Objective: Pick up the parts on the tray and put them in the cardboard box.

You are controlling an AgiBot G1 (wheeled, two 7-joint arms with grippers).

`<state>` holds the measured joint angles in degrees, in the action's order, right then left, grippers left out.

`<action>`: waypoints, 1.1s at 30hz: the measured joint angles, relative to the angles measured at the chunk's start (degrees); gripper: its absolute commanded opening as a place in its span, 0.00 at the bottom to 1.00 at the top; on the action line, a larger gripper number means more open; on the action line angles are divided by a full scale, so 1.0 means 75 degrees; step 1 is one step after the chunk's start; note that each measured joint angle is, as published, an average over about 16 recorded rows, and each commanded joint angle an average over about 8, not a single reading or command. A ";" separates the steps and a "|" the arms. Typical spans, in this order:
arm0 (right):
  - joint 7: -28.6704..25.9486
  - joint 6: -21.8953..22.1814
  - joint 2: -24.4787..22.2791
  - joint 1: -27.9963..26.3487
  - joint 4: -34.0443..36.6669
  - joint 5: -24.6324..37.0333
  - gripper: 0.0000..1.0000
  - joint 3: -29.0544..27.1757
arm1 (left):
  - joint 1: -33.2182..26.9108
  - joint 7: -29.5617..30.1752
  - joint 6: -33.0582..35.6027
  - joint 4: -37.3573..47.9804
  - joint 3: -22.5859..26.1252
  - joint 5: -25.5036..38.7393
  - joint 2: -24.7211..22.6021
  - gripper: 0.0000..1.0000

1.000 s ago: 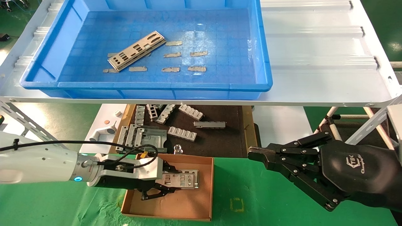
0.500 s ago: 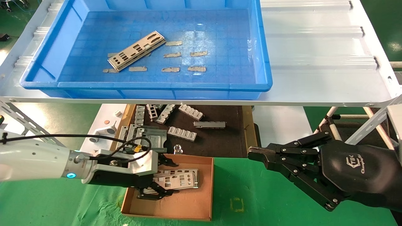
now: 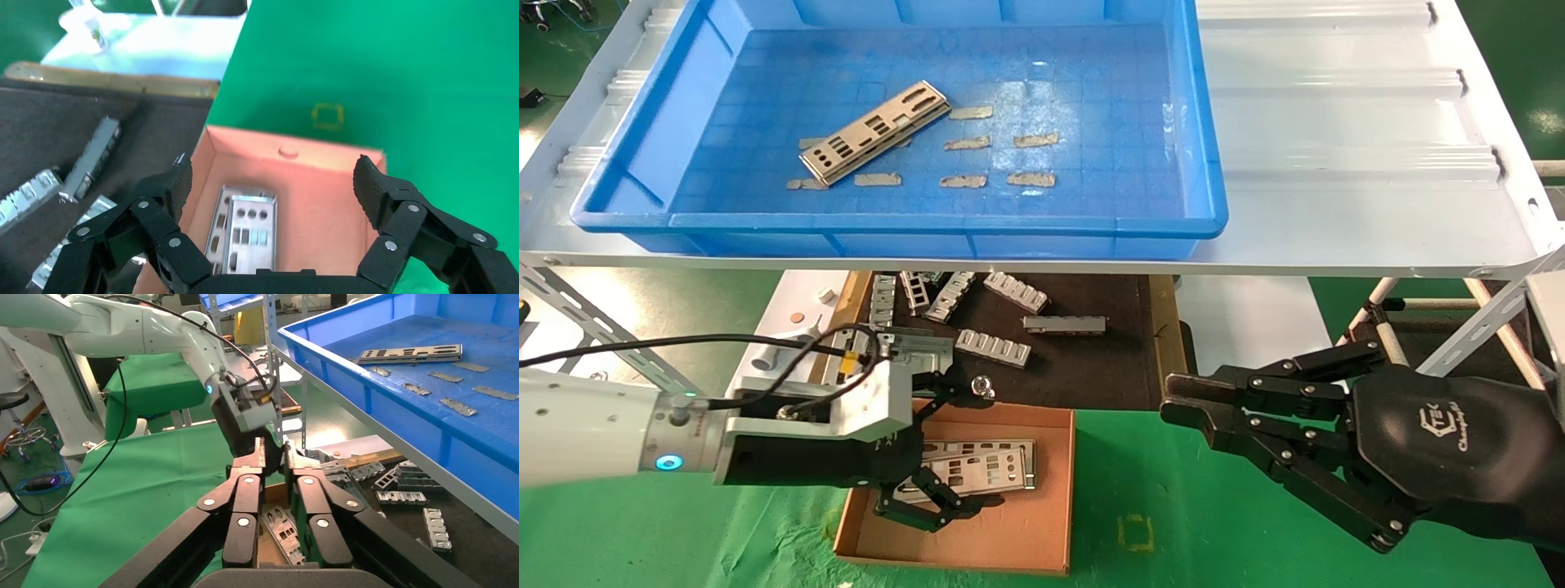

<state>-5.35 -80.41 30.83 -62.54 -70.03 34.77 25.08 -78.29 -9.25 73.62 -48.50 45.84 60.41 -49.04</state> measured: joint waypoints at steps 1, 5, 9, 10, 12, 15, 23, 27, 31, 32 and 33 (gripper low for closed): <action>0.0000 0.0000 0.0000 0.0000 0.0000 0.0000 1.00 0.0000 | 0.0051 0.0061 0.0037 -0.0076 -0.0091 -0.0056 0.0043 1.00; 0.0000 0.0000 0.0000 0.0000 0.0000 0.0000 1.00 0.0000 | 0.0251 0.0300 0.0181 -0.0376 -0.0448 -0.0278 0.0210 1.00; 0.0000 0.0000 0.0000 0.0000 0.0000 0.0000 1.00 0.0000 | 0.0451 0.0539 0.0326 -0.0677 -0.0804 -0.0500 0.0378 1.00; 0.0000 0.0000 0.0000 0.0000 0.0000 0.0000 1.00 0.0000 | 0.0502 0.0600 0.0362 -0.0753 -0.0895 -0.0557 0.0421 1.00; 0.0000 0.0000 0.0000 0.0000 0.0000 0.0000 1.00 0.0000 | 0.0602 0.0719 0.0434 -0.0902 -0.1073 -0.0667 0.0504 1.00; 0.0000 0.0000 0.0000 0.0000 0.0000 0.0000 1.00 0.0000 | 0.0752 0.0899 0.0543 -0.1128 -0.1341 -0.0834 0.0631 1.00; 0.0000 0.0000 0.0000 0.0000 0.0000 0.0000 1.00 0.0000 | 0.1154 0.1380 0.0833 -0.1731 -0.2058 -0.1280 0.0968 1.00; 0.0000 0.0000 0.0000 0.0000 0.0000 0.0000 1.00 0.0000 | 0.1355 0.1620 0.0978 -0.2032 -0.2416 -0.1503 0.1136 1.00; 0.0000 0.0000 0.0000 0.0000 0.0000 0.0000 1.00 0.0000 | 0.1556 0.1860 0.1123 -0.2334 -0.2774 -0.1726 0.1304 1.00; 0.0000 0.0000 0.0000 0.0000 0.0000 0.0000 1.00 0.0000 | 0.1606 0.1920 0.1159 -0.2408 -0.2863 -0.1781 0.1346 1.00; 0.0000 0.0000 0.0000 0.0000 0.0000 0.0000 1.00 0.0000 | 0.1656 0.1980 0.1195 -0.2483 -0.2952 -0.1836 0.1388 1.00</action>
<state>-5.35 -80.41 30.83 -62.54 -70.03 34.77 25.08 -65.87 5.60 82.59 -67.12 23.70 46.64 -38.63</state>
